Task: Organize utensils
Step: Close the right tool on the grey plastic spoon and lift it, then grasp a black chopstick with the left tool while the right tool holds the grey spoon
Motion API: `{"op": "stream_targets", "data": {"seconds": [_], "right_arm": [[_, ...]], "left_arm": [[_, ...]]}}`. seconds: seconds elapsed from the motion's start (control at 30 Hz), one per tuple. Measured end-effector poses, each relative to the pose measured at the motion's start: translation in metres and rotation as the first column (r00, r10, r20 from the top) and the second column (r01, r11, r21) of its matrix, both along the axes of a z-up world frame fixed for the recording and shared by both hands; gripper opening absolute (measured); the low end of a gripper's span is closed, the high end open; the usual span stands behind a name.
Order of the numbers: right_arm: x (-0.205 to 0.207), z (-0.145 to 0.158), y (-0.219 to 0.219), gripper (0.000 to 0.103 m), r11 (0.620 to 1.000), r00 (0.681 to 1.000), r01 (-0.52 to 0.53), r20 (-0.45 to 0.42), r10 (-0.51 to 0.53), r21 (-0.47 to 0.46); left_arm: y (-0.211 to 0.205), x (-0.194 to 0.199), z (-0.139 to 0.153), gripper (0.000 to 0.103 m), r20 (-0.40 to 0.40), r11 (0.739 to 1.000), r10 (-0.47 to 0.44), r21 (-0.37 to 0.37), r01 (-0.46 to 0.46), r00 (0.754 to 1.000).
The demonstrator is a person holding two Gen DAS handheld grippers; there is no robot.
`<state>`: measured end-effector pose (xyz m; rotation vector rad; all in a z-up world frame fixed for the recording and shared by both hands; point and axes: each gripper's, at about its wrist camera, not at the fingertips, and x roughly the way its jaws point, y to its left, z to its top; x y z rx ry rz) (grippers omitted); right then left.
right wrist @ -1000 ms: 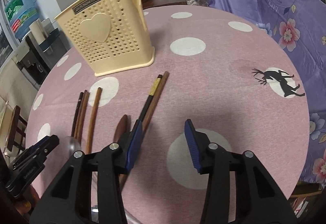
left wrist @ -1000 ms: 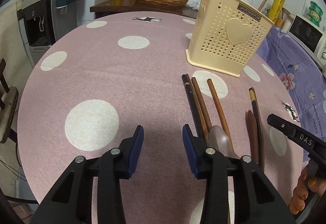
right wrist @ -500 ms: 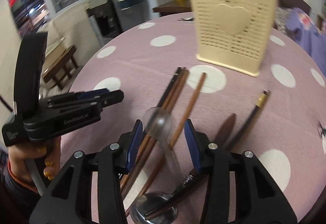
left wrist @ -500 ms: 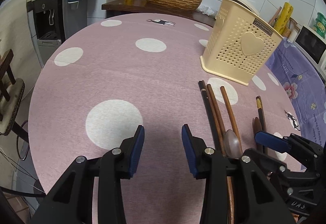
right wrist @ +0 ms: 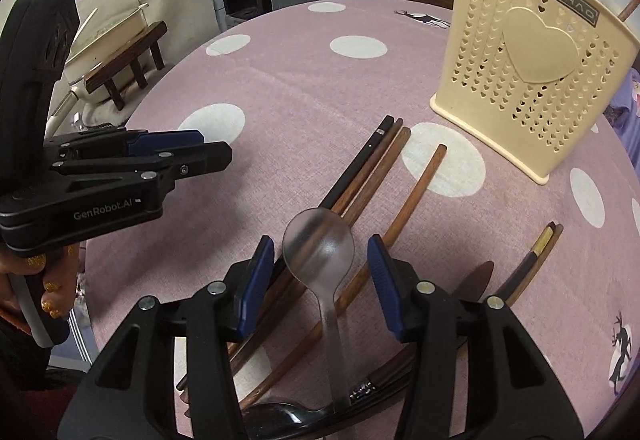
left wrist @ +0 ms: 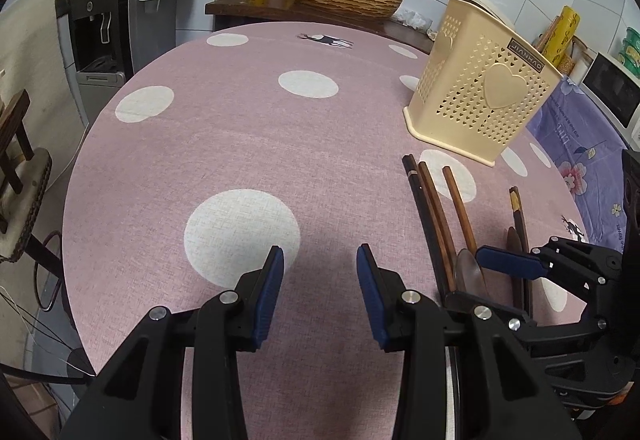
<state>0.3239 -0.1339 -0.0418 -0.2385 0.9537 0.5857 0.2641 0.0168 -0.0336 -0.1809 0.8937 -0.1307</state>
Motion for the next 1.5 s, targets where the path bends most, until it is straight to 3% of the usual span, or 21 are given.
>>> {"op": "stream_targets", "data": {"seconds": [0.17,0.37,0.57,0.7,1.03,1.33,1.4,1.5], "right_arm": [[0.001,0.000,-0.006,0.037,0.999,1.000,0.023,-0.003,-0.023,0.027],[0.001,0.021,-0.025,0.037,0.978,0.988,0.141,0.042,-0.149,0.151],[0.007,0.047,-0.051,0.037,0.913,0.946,0.289,0.058,-0.318,0.288],[0.005,0.060,-0.062,0.037,0.876,0.914,0.359,0.067,-0.399,0.324],[-0.003,0.070,-0.071,0.037,0.855,0.888,0.403,0.085,-0.451,0.327],[-0.008,0.070,-0.076,0.037,0.844,0.879,0.419,0.085,-0.470,0.334],[-0.008,0.070,-0.076,0.037,0.843,0.878,0.419,0.084,-0.471,0.336],[-0.009,0.072,-0.077,0.037,0.840,0.878,0.419,0.082,-0.472,0.346]], "left_arm": [[-0.002,0.002,0.001,0.038,0.000,1.000,-0.005,0.011,0.005,1.000],[-0.016,0.008,0.001,0.038,-0.006,0.998,-0.051,0.027,0.051,0.999],[-0.042,0.021,-0.001,0.038,-0.036,0.991,-0.135,0.007,0.135,0.990],[-0.061,0.030,-0.002,0.038,-0.046,0.983,-0.177,0.035,0.178,0.983],[-0.087,0.042,-0.005,0.038,-0.064,0.963,-0.200,0.170,0.208,0.978],[-0.054,0.045,-0.002,0.037,-0.056,0.980,-0.144,0.128,0.150,0.988],[-0.047,0.050,-0.006,0.037,-0.067,0.980,-0.116,0.154,0.126,0.991],[-0.041,0.051,-0.004,0.037,-0.069,0.986,-0.111,0.117,0.119,0.991]]}}
